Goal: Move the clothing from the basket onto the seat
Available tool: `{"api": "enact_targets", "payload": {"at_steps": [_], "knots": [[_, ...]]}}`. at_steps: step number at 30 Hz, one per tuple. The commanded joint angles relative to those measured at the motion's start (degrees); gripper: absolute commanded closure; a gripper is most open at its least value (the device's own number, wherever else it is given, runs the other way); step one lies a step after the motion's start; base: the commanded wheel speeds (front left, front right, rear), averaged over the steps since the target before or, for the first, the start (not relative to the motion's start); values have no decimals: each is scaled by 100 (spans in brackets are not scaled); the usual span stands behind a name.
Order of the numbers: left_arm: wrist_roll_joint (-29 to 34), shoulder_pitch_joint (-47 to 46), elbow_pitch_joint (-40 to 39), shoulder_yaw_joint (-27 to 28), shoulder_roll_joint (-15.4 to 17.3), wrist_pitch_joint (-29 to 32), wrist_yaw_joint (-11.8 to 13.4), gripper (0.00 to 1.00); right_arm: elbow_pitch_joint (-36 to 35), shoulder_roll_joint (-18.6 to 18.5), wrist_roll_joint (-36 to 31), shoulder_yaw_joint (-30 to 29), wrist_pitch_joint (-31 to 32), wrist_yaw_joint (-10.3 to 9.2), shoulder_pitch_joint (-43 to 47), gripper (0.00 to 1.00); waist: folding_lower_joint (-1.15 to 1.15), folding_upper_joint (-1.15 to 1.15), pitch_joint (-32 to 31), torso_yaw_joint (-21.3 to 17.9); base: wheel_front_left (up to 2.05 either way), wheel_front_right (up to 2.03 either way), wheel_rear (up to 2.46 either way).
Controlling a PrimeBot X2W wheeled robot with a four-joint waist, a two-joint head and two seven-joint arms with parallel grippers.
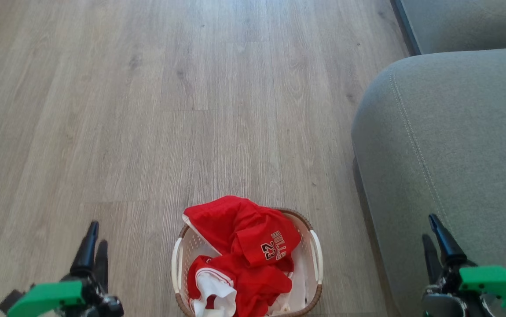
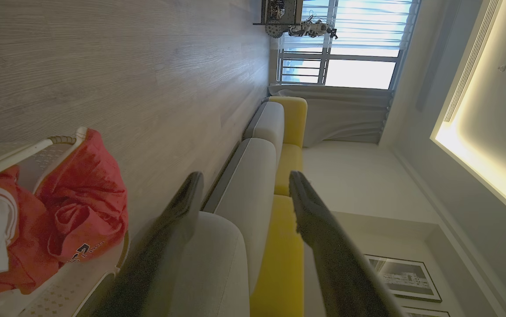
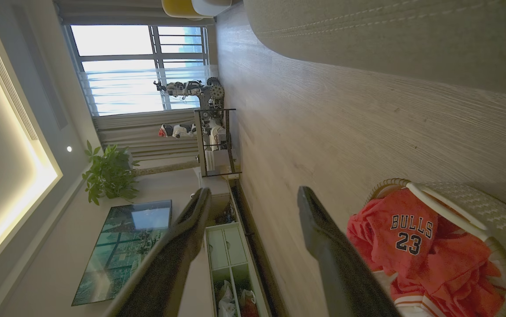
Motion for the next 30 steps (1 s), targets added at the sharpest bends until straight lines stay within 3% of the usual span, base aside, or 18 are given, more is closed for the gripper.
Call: {"api": "enact_targets", "payload": {"at_steps": [1,17,30], "knots": [[8,-170,-200,-26,38,-49,-1,0,-186,-32,-7,39,-54,0,-176,0,0,0,-7,-1,0,0,0],[310,-58,-503,-78,45,-304,80,0,-283,-38,-317,181,-307,0,-181,0,0,0,-63,-8,0,0,0],[1451,9,-944,-250,52,-525,296,0,-562,-44,-1000,255,-527,0,-168,0,0,0,-99,1,0,0,0]]}}
